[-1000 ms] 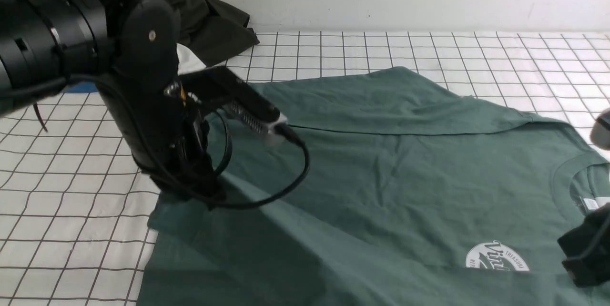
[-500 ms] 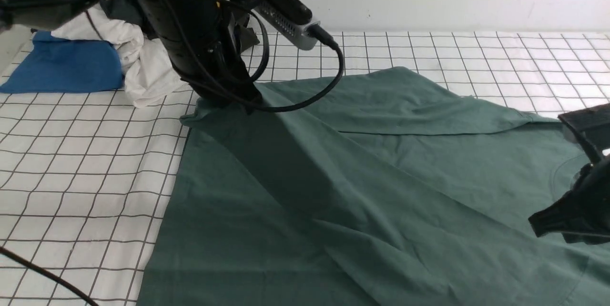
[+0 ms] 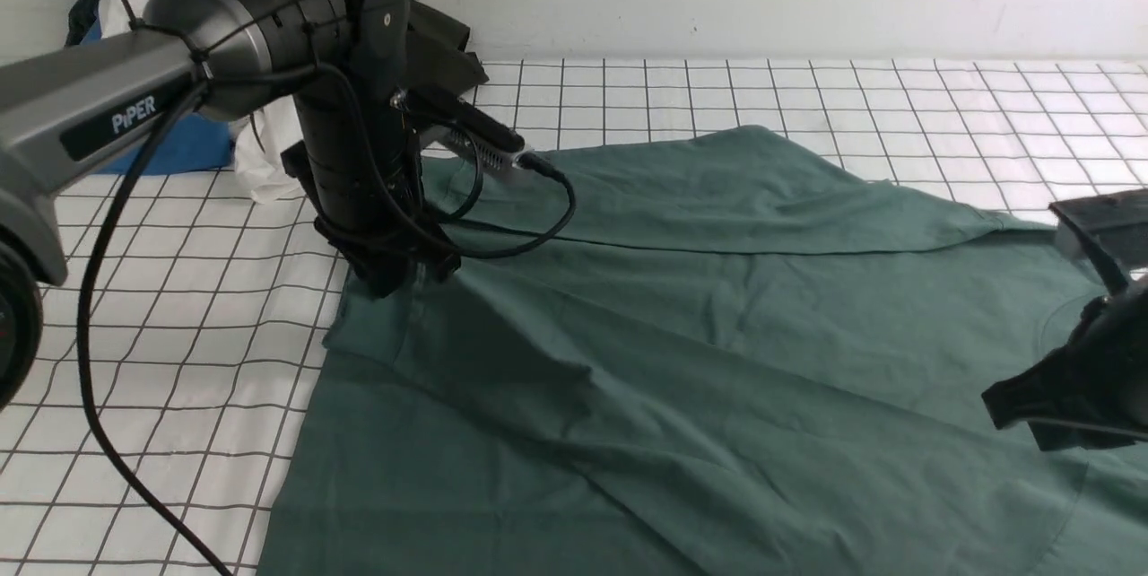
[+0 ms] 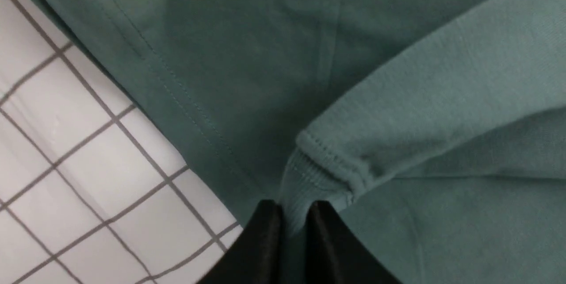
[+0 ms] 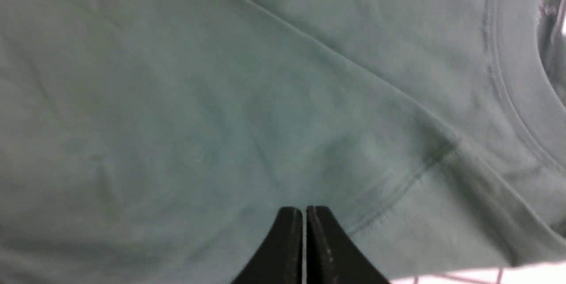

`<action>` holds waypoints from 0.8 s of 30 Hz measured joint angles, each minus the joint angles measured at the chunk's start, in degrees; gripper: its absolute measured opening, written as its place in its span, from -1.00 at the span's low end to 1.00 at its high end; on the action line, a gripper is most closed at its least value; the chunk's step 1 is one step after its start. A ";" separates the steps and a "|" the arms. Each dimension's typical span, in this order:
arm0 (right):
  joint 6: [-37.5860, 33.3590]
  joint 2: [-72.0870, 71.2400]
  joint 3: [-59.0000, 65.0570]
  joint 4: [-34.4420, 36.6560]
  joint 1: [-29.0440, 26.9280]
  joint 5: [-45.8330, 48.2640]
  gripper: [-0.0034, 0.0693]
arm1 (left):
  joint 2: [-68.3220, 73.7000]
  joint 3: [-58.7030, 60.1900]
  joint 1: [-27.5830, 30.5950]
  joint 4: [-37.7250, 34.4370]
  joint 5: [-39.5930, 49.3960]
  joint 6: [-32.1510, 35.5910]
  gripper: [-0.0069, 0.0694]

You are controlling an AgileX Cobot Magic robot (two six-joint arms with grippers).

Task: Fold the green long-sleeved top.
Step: Use the left arm to drag and place the cuff at the centered position on the left edge of the fabric, then use the left arm to clamp the cuff farthest from it

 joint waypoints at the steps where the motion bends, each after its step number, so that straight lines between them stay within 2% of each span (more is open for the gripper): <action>1: -0.40 0.00 -0.95 0.51 0.00 0.29 -0.86 | 0.35 -0.05 0.05 -0.18 -0.31 -0.13 -0.45; 3: -1.67 0.00 -2.80 1.88 0.00 0.70 -0.84 | 0.64 -0.36 0.25 -0.23 -1.58 -1.43 -0.23; 4: -1.77 0.00 -3.02 1.98 0.00 0.75 -0.83 | 0.71 -0.44 0.25 -0.23 -1.71 -1.68 -0.21; 5: -2.56 0.00 -4.87 2.96 0.00 1.23 -0.83 | 0.78 -1.50 0.70 -0.60 -2.67 -4.11 -0.01; 8: -4.10 0.00 -8.50 4.23 0.00 1.59 -0.82 | 0.89 -4.24 2.35 -1.99 -3.60 -6.80 0.32; 11: -5.93 0.00 -11.78 5.69 0.00 1.36 -0.82 | 1.81 -7.55 4.97 -4.68 -4.86 -7.63 0.49; 17: -7.62 1.72 -17.40 7.66 0.00 0.08 -0.82 | 6.26 -11.50 9.33 -10.30 -11.50 -9.13 0.54; 24: -7.97 5.75 -19.55 8.24 0.00 0.68 -0.82 | 11.42 -11.84 9.79 -13.17 -24.27 -11.57 0.54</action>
